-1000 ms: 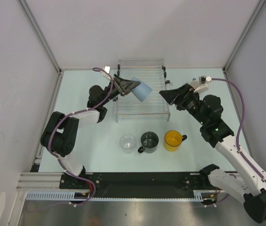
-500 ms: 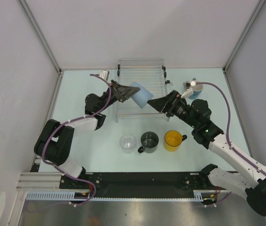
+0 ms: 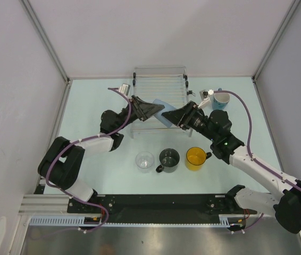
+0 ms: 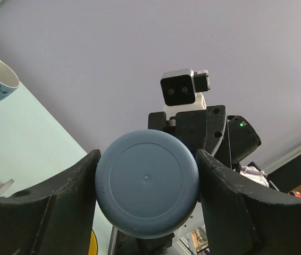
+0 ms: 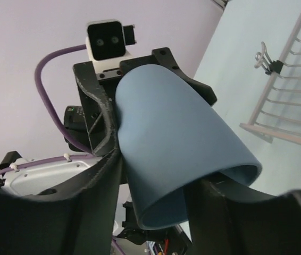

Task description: Unload the cups from the dish rack

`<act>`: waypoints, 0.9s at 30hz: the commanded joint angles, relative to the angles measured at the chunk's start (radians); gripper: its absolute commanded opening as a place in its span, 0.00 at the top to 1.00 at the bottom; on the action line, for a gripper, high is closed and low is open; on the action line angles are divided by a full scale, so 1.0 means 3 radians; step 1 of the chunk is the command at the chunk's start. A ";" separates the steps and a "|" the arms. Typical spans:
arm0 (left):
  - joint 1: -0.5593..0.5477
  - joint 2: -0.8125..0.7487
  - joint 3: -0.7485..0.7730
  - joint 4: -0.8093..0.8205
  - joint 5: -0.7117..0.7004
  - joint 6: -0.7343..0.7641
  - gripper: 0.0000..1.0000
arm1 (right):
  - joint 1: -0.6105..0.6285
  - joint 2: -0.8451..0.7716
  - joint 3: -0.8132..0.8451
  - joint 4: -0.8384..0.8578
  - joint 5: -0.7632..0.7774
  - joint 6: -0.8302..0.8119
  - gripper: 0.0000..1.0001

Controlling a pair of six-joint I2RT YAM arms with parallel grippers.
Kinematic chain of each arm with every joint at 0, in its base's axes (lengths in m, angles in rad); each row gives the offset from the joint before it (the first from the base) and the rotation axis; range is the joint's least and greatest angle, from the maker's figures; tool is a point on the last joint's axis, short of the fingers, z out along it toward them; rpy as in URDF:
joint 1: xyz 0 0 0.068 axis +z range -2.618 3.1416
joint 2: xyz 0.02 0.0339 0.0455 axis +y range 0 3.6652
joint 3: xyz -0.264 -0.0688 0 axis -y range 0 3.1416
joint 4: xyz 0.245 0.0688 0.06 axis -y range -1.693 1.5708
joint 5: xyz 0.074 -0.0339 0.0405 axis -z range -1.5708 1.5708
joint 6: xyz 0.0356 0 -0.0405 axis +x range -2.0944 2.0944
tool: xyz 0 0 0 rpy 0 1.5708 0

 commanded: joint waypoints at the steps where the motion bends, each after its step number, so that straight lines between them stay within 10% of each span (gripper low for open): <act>1: -0.0122 -0.0162 -0.0013 0.0366 0.0081 -0.0021 1.00 | 0.0042 0.0077 0.0100 0.0228 0.0071 -0.0051 0.53; 7: -0.0137 -0.0132 -0.0013 0.0381 0.0097 0.0005 1.00 | 0.0068 0.0011 0.0039 0.0167 0.0122 -0.0097 0.78; 9: -0.0132 -0.0116 0.0028 0.0361 0.0112 0.0025 0.99 | 0.0078 -0.0030 0.0044 0.0111 0.0138 -0.0128 1.00; 17: -0.0015 0.0012 0.0365 0.0131 0.0317 0.0122 0.32 | 0.0068 -0.0418 0.0095 -0.0441 0.0337 -0.0389 1.00; 19: 0.0122 0.0017 0.0462 0.0029 0.0306 0.0143 0.01 | 0.0022 -0.0576 0.0125 -0.0646 0.0419 -0.0506 1.00; 27: 0.0695 0.0231 0.0662 -0.0141 0.0301 0.0112 0.00 | -0.0346 -0.0955 0.0274 -0.1254 0.0506 -0.0731 1.00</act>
